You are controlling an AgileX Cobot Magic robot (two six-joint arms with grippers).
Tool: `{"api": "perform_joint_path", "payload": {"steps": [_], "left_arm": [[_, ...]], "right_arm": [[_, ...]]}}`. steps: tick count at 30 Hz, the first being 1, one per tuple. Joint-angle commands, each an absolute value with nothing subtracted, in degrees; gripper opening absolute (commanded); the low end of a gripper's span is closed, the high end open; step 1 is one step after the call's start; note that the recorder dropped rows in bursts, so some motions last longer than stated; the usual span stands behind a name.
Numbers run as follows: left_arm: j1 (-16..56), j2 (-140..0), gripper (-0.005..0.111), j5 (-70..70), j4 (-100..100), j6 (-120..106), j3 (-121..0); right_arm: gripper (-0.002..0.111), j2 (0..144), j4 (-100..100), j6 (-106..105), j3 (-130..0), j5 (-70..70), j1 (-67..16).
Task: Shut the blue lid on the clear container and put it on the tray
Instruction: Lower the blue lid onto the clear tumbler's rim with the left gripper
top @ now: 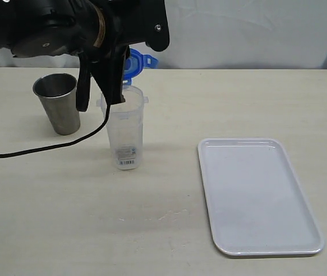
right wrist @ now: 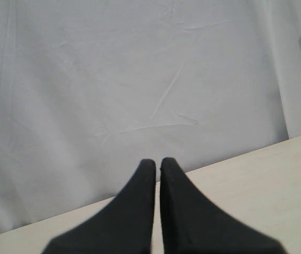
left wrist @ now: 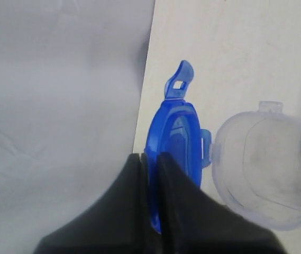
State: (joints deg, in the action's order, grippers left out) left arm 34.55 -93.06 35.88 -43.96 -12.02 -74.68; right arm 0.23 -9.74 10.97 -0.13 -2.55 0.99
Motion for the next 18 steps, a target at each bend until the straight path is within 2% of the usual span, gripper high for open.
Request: {"api": "perform_joint_path", "payload": {"steps": [1, 18], "left_arm": [[34.7, -92.7, 0.000, 35.6, -42.2, -12.4, -74.5], [34.7, -92.7, 0.000, 37.9, -33.3, -19.9, -74.5]], "right_arm": [[0.004, 0.0, -9.6, 10.2, 0.0, -2.3, 1.1], [0.004, 0.0, -9.6, 10.2, 0.0, -2.3, 1.1]]}}
